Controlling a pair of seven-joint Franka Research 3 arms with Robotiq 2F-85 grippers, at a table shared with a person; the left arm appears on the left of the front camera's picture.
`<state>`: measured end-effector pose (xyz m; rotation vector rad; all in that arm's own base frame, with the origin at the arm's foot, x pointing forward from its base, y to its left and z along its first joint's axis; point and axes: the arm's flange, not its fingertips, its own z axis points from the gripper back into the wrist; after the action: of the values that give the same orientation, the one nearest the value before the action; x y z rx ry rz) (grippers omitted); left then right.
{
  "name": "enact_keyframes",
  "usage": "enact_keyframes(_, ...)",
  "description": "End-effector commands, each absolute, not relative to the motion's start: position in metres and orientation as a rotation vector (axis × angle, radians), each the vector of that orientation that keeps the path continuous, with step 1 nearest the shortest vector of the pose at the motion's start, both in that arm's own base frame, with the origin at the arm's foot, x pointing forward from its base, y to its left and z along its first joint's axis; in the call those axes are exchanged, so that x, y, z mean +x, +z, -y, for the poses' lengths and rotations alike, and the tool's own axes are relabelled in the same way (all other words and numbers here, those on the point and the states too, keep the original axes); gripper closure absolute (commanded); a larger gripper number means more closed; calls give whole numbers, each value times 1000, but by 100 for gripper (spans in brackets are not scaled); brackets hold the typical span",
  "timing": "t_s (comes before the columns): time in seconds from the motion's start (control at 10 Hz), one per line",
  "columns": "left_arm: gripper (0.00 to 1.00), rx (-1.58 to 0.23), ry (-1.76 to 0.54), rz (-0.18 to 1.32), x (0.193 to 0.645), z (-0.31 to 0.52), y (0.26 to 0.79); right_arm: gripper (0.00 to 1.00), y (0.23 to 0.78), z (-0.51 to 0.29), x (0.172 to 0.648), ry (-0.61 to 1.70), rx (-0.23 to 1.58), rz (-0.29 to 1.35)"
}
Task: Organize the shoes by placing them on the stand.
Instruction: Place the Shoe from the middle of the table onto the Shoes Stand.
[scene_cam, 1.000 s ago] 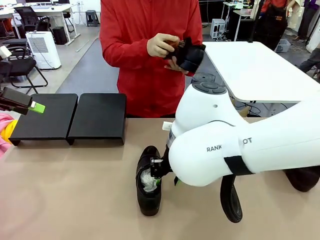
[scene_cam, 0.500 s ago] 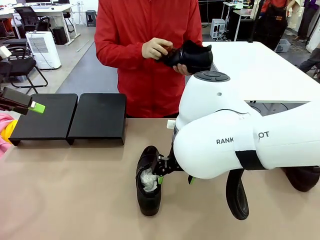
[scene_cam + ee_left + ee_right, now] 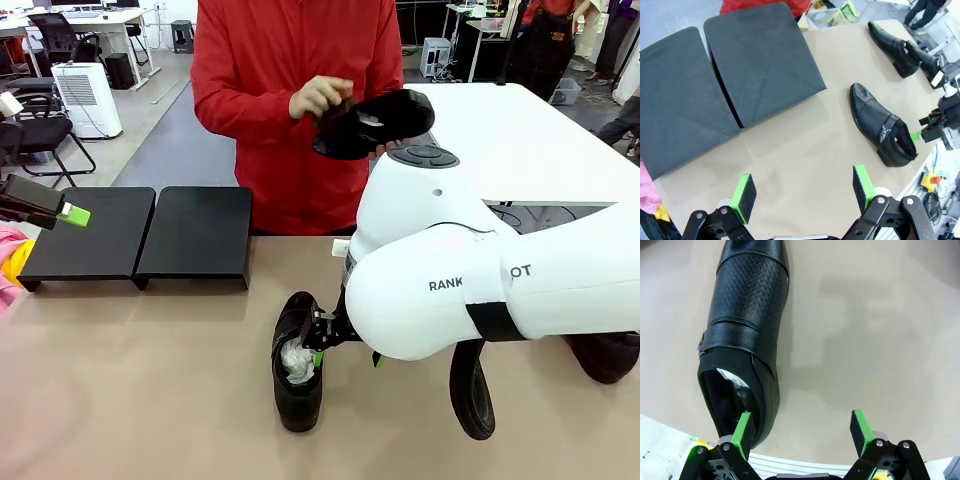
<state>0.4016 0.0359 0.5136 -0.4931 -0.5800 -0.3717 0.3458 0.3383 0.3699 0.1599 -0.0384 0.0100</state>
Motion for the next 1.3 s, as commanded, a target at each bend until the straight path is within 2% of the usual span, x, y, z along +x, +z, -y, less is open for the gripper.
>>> enact_keyframes(0.0,0,-512,-380,590,402,-36,513,0,370,-338,346,10,160,38)
enact_keyframes(0.1,0,-493,-372,580,402,-36,514,0,391,-323,333,-23,205,73)
enact_keyframes(0.4,0,-352,-468,572,334,50,534,0,417,-255,340,-246,249,117)
enact_keyframes(0.5,0,-348,-511,575,317,76,543,0,419,-240,340,-288,285,129)
enact_keyframes(0.7,0,-418,-542,462,289,125,563,0,416,-210,340,-397,289,123)
enact_keyframes(0.9,0,-449,-540,375,278,164,563,0,404,-178,339,-594,194,118)
enact_keyframes(1.0,0,-398,-555,463,280,141,562,0,400,-162,335,-649,209,112)
enact_keyframes(1.1,0,-398,-555,463,280,141,562,0,398,-152,327,-693,230,100)
enact_keyframes(1.2,0,-398,-555,463,280,141,562,0,410,-172,357,-554,234,114)
